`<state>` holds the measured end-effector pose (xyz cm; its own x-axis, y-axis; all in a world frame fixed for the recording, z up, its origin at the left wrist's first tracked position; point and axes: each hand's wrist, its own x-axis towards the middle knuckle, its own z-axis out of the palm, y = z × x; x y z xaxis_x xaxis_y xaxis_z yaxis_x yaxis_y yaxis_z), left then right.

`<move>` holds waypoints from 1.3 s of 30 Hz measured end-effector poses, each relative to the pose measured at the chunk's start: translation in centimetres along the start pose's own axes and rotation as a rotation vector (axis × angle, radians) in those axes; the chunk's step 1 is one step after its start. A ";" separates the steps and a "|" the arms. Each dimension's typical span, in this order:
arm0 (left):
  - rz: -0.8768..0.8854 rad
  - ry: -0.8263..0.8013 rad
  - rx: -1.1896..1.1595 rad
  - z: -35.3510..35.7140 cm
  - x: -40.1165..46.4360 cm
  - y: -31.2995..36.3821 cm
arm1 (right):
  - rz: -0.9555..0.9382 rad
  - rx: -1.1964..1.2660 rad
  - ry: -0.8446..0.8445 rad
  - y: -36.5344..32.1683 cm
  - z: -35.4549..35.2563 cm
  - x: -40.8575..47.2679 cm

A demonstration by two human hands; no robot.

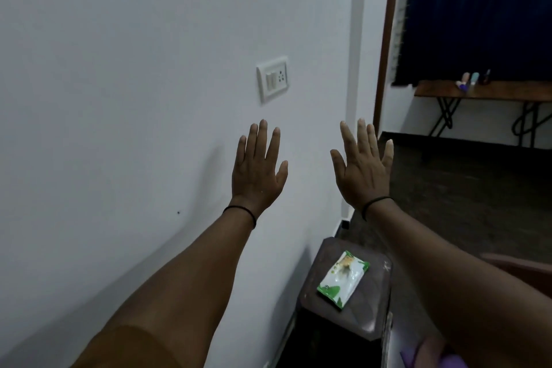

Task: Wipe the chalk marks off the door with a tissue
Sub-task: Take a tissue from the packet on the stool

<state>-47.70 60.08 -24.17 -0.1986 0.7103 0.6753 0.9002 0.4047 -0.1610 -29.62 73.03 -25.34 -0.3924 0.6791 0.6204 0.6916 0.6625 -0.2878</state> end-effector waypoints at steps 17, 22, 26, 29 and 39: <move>0.059 -0.390 -0.367 13.6 -7.8 7.2 | 0.192 -0.097 -0.264 6.0 7.5 -11.7; 0.088 -0.553 -0.407 18.6 -9.8 9.4 | 0.255 -0.112 -0.354 8.6 12.2 -13.0; 0.109 -0.743 -0.377 24.1 -11.5 10.8 | 0.323 -0.088 -0.440 11.5 18.3 -14.2; 0.118 -0.871 -0.371 28.0 -12.9 11.8 | 0.355 -0.092 -0.494 13.6 23.1 -15.7; 0.267 -1.151 -0.359 40.1 -21.6 14.9 | 0.699 0.067 -0.674 20.5 35.2 -20.7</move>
<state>-45.54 73.87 -69.95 -0.0540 0.9130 -0.4043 0.9841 0.1172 0.1332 -28.67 83.69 -69.82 -0.1862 0.9507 -0.2479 0.8725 0.0440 -0.4867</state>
